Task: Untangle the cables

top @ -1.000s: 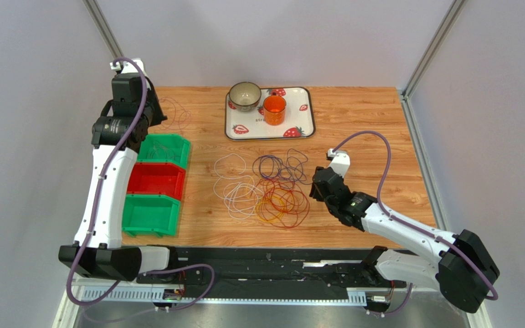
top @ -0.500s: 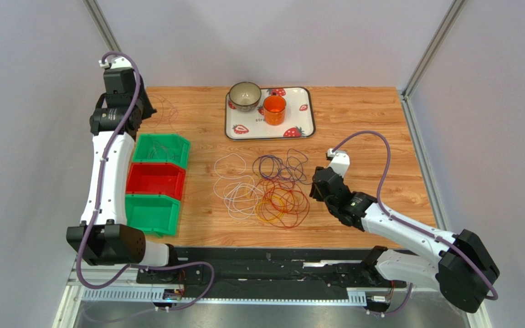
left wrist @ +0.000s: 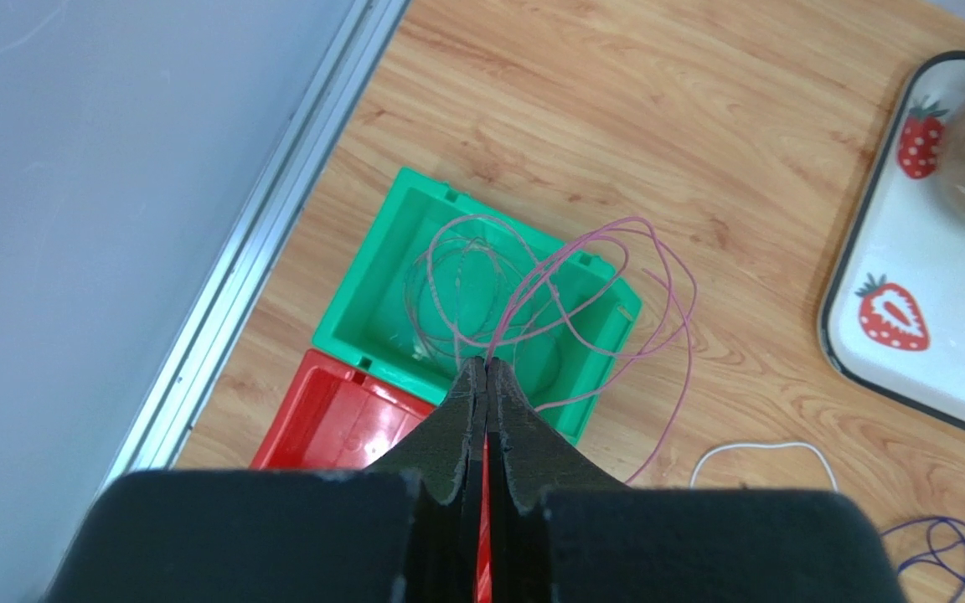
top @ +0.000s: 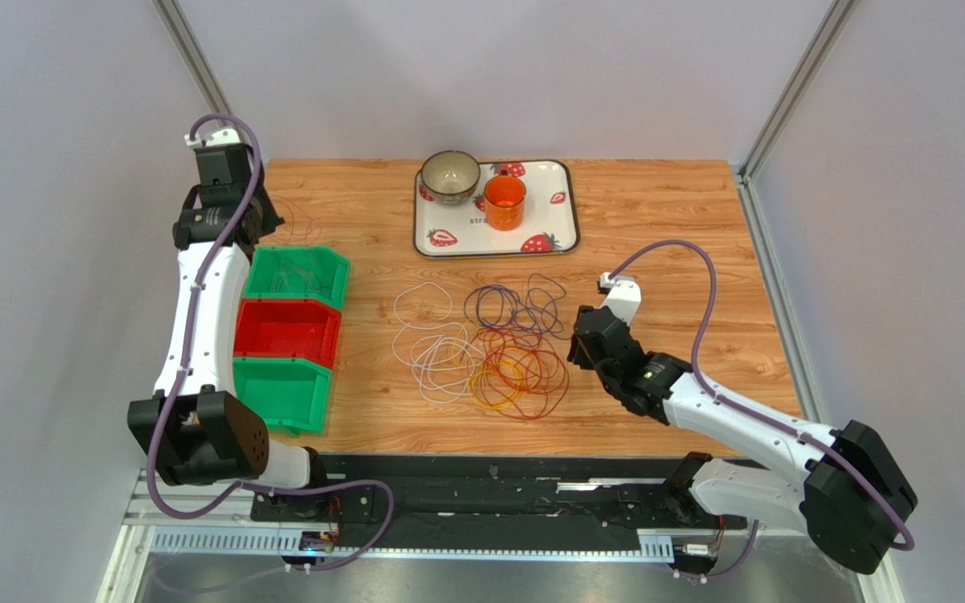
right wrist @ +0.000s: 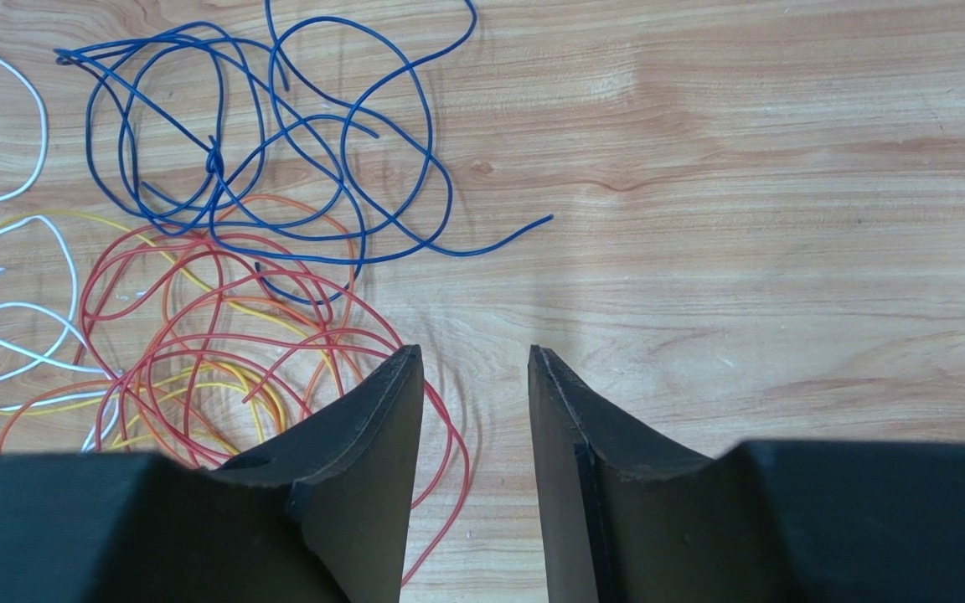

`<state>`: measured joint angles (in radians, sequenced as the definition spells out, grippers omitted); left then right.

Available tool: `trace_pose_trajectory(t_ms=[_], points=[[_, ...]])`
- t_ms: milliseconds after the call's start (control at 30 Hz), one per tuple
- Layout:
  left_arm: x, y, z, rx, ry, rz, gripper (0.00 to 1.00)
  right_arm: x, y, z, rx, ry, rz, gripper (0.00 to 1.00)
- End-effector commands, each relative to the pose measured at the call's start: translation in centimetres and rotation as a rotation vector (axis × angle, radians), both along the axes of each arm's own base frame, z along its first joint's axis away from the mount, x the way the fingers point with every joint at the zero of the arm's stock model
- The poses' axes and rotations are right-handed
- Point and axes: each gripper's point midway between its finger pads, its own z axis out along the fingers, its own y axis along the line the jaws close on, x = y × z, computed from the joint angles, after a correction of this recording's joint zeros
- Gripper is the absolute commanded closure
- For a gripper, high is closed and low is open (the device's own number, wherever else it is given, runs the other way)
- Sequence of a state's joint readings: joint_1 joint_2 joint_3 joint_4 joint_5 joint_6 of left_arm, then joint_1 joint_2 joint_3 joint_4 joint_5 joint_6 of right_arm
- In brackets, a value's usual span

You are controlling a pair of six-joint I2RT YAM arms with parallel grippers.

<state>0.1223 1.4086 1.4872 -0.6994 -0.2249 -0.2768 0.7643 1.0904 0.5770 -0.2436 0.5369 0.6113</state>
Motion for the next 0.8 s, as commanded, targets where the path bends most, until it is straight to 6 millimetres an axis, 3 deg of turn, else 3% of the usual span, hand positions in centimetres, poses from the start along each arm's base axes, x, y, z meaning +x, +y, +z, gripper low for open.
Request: trace_pose_trajectory(t_ms=[0,400,767], points=[[-0.4,1.5,1.2,0.019,-0.066,0.045,1.00,1.1,1.1,2.2,0.056,-0.066,0.020,0.60],[-1.2,3.3,-2.8,-0.001,0.008,0.101,1.00,1.1,1.7,2.2,0.053,-0.061,0.052,0.59],[-1.8,3.9,-3.4,0.022,0.036,0.126,1.00,1.4,2.6,1.8,0.033,-0.029,0.095,0.59]])
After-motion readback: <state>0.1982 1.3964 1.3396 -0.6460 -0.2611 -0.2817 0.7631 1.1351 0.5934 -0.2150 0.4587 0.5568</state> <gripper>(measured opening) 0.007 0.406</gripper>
